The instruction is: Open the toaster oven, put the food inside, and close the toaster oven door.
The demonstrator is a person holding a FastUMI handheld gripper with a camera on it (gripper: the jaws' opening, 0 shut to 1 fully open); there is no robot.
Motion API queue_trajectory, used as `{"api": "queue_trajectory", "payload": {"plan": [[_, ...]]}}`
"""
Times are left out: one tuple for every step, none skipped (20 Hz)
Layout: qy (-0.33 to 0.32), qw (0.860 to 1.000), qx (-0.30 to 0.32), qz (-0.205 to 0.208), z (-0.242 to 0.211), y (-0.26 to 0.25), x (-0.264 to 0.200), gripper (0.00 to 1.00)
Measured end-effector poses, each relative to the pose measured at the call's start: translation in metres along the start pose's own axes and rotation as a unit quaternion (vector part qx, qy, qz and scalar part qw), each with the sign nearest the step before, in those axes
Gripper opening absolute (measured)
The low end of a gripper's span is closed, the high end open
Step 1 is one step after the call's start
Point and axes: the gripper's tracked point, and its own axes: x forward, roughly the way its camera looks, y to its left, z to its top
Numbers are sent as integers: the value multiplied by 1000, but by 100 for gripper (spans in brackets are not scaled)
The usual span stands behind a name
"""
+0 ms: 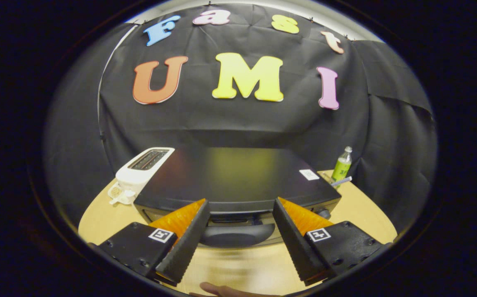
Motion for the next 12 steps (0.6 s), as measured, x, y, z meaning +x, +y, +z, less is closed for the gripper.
{"api": "queue_trajectory", "payload": {"plan": [[8,1000,1,4,-5,1,4,100],[27,1000,5,14,-14,4,6,100],[22,1000,4,13,-14,2,4,100],[29,1000,-2,10,-13,1,5,100],[27,1000,-3,11,-14,2,-1,100],[30,999,-5,13,-16,2,-3,100],[34,999,-5,16,-20,3,-6,100],[38,999,-3,18,-22,2,-10,100],[41,999,-1,21,-27,0,-15,100],[43,999,-1,25,-30,-1,-18,100],[45,999,-3,30,-37,-2,-22,100],[45,998,-1,34,-39,-1,-26,100]]}}
